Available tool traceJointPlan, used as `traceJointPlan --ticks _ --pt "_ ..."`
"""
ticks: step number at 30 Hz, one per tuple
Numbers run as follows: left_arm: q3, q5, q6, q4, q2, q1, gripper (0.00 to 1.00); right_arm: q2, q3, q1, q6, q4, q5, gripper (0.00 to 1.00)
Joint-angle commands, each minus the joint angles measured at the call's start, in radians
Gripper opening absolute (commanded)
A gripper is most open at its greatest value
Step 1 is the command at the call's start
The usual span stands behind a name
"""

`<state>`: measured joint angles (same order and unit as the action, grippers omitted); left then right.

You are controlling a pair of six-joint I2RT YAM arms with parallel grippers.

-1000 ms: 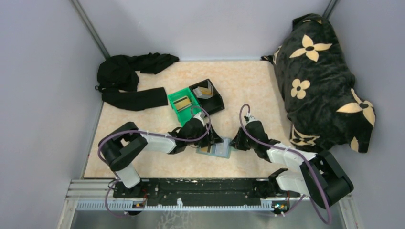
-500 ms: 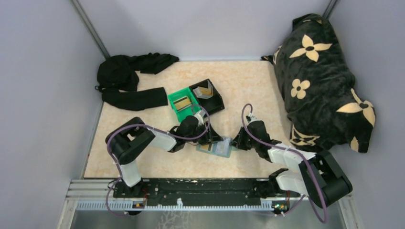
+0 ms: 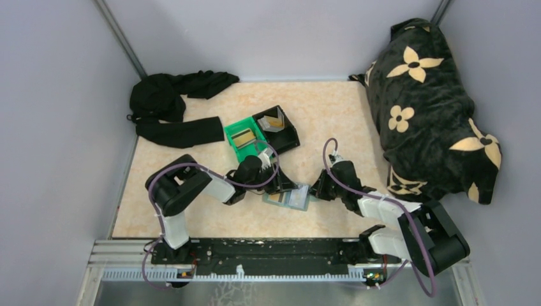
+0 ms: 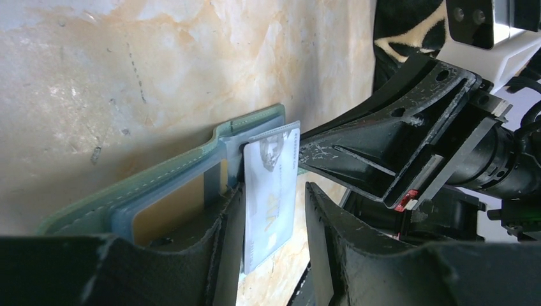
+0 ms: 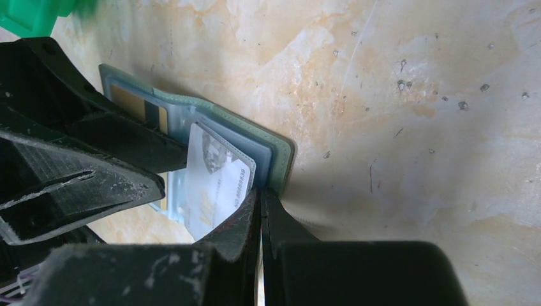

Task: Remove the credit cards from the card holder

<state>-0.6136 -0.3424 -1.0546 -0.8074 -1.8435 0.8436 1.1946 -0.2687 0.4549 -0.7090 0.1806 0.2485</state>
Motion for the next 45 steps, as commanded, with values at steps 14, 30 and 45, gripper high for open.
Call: traceJointPlan --ticks 14,30,45 --pt "-0.051 -0.220 -0.087 -0.256 -0.129 0.028 0.16 0.071 0.019 -0.001 0.036 -0.047 -0.056 0.00" --pt "-0.023 -0.230 -0.075 -0.222 -0.121 -0.013 0.00 -0.069 -0.017 -0.013 0.037 -0.160 -0.100 0.00" --pt "-0.013 -0.253 -0.079 -0.242 -0.140 -0.053 0.00 -0.147 -0.070 -0.077 0.046 -0.233 -0.039 0.00"
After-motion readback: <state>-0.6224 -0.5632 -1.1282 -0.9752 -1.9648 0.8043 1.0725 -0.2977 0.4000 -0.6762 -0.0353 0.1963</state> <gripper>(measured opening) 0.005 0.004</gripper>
